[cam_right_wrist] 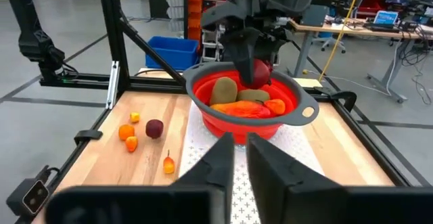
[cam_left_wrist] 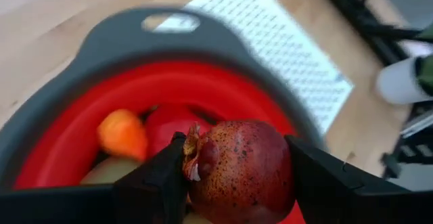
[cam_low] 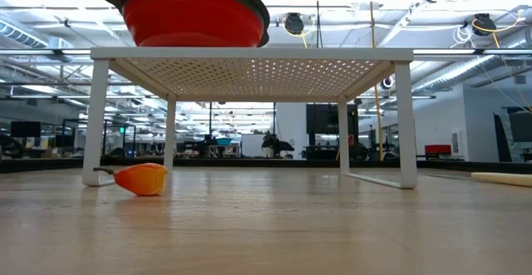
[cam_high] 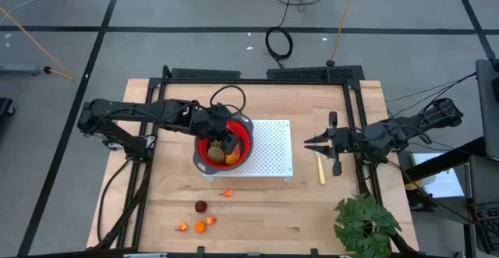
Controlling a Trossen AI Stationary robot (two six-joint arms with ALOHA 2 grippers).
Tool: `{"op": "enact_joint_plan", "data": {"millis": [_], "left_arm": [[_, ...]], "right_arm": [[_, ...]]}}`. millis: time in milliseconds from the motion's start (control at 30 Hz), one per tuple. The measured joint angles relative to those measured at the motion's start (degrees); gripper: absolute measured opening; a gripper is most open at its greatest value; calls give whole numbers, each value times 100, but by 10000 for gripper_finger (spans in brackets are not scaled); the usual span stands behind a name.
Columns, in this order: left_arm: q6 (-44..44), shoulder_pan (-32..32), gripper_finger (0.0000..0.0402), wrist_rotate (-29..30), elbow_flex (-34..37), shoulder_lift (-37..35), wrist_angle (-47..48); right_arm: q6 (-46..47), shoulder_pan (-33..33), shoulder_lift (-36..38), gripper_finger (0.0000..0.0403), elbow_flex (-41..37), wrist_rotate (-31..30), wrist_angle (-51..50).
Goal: Pick & Place Fruit
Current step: Put the red pomegranate into the red strainer bowl on the shelf
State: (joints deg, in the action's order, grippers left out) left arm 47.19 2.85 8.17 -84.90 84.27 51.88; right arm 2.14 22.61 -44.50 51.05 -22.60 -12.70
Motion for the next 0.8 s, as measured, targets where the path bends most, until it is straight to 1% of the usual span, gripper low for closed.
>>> {"op": "enact_joint_plan", "data": {"millis": [100, 167, 267, 400, 467, 700, 800], "left_arm": [[89, 0, 209, 107, 0, 0, 162], [90, 0, 209, 137, 0, 0, 156], [-96, 21, 209, 162, 0, 0, 88], [-465, 88, 209, 566, 0, 0, 145], [-475, 109, 209, 701, 0, 0, 283], [363, 114, 209, 692, -2, 0, 1398], [668, 122, 209, 692, 0, 0, 1641]], "right_arm": [[-24, 0, 51, 12, 0, 52, -5], [-60, 0, 89, 3, 0, 62, -14], [-119, 0, 94, 9, 0, 45, -9], [-128, 0, 91, 6, 0, 45, -7], [-124, 0, 90, 2, 0, 45, -9], [-69, 0, 89, 1, 0, 45, -9], [-77, 0, 89, 1, 0, 42, -7]]}}
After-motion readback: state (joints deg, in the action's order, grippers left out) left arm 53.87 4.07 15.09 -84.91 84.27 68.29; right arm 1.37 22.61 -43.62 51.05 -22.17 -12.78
